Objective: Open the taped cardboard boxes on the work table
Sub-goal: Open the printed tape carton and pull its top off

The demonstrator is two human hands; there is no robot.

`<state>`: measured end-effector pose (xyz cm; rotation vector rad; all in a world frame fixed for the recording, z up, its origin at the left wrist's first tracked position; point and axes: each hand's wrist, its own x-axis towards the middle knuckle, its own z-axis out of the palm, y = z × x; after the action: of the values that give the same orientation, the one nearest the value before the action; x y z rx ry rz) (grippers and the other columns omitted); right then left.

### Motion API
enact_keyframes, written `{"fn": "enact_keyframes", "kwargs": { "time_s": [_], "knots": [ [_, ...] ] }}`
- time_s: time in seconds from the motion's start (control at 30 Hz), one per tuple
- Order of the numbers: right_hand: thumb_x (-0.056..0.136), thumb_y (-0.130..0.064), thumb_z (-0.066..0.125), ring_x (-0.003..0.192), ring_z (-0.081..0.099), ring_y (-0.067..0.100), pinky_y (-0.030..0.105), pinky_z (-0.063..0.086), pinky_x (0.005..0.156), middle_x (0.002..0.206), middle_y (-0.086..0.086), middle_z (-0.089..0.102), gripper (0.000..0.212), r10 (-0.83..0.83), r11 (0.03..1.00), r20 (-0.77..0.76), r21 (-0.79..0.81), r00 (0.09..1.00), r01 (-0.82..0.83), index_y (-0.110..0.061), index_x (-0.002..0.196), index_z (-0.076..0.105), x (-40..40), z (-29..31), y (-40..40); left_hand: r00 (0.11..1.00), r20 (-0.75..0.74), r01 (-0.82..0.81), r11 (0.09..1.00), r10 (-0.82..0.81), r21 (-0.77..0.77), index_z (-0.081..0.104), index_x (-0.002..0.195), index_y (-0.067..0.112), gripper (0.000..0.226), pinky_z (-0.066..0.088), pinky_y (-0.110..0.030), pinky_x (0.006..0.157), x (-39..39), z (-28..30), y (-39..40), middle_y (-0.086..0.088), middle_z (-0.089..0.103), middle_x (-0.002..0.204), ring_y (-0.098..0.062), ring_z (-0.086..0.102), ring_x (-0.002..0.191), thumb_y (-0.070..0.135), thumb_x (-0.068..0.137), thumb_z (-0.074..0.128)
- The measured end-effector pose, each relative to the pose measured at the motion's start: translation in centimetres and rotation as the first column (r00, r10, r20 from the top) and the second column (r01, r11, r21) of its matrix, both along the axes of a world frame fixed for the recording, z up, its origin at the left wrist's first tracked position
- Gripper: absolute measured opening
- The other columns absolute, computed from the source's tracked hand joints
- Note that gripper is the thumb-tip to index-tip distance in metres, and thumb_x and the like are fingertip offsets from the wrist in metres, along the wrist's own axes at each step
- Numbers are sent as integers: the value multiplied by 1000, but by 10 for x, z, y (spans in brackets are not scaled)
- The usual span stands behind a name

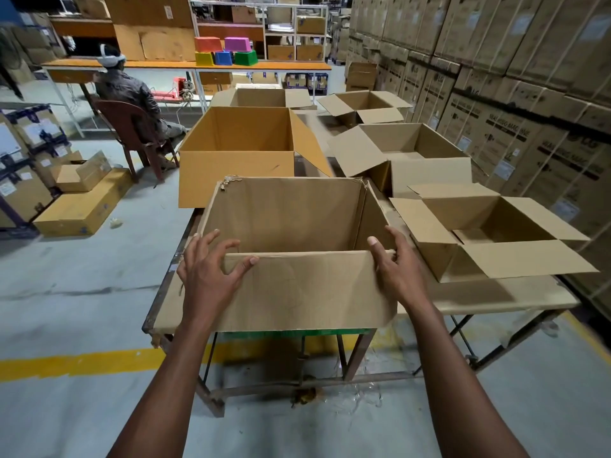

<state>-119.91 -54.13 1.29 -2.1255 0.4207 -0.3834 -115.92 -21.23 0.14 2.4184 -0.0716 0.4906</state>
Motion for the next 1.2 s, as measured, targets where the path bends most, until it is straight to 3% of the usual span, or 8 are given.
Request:
{"fn": "enact_keyframes", "kwargs": {
  "time_s": [0.23,0.4,0.5,0.63,0.77,0.93,1.07,1.2],
  "knots": [
    [89,-74,48,143,39,22,55,38,112,159,-4,37,73,-25,999,95,38,995,22,-44,152,29,-11,-9,-2,998,32,-63,998,63,-3,55,138,33,67,14,-61,117,-4,-3,-6,-5,31,161,-30,14,152,67,81,64],
    [93,-68,48,149,26,23,62,30,115,160,-4,31,62,-120,993,168,34,978,116,-45,149,35,-30,-8,3,979,200,-46,999,47,-7,56,137,28,56,19,-59,117,-19,8,-21,-7,37,157,-32,22,150,34,86,76],
    [96,-60,53,143,31,12,57,35,115,158,-5,36,54,-181,978,213,140,960,153,-43,145,42,-46,-6,6,944,325,70,996,-51,-48,62,130,24,46,21,-46,116,-40,15,-37,-5,46,148,-31,32,144,19,86,75],
    [97,-56,55,136,44,19,54,44,107,153,-7,43,46,-278,931,201,299,939,211,-46,141,48,-77,-5,14,879,389,307,952,-277,-16,67,121,19,35,30,-40,112,-67,15,-66,-6,56,136,-31,46,133,15,86,72],
    [100,-46,56,127,51,15,40,49,99,145,-6,52,40,-353,869,181,426,918,251,-38,139,54,-114,-19,16,827,283,533,838,-487,-116,68,118,16,34,30,-19,106,-98,4,-104,-2,62,127,-23,55,121,10,85,71],
    [99,-40,60,115,58,-3,18,47,88,127,-13,64,32,-440,802,116,497,891,331,-33,130,63,-168,-52,-7,725,70,663,666,-685,-342,67,119,23,31,51,-23,94,-135,-22,-154,12,65,117,-9,61,113,7,92,68],
    [97,-39,64,104,61,-11,29,52,96,119,-15,68,31,-528,727,36,536,849,429,-27,125,67,-206,-81,-35,668,-124,554,601,-734,-577,68,115,27,24,54,-23,89,-164,-48,-196,12,71,112,-6,66,105,12,96,65],
    [95,-39,66,105,63,1,36,53,94,114,-14,69,29,-544,675,-66,557,836,484,-27,122,67,-234,-98,-78,600,-268,443,591,-754,-674,68,114,28,22,54,-24,87,-185,-81,-244,11,72,109,-6,66,104,14,97,64]
  ]
}}
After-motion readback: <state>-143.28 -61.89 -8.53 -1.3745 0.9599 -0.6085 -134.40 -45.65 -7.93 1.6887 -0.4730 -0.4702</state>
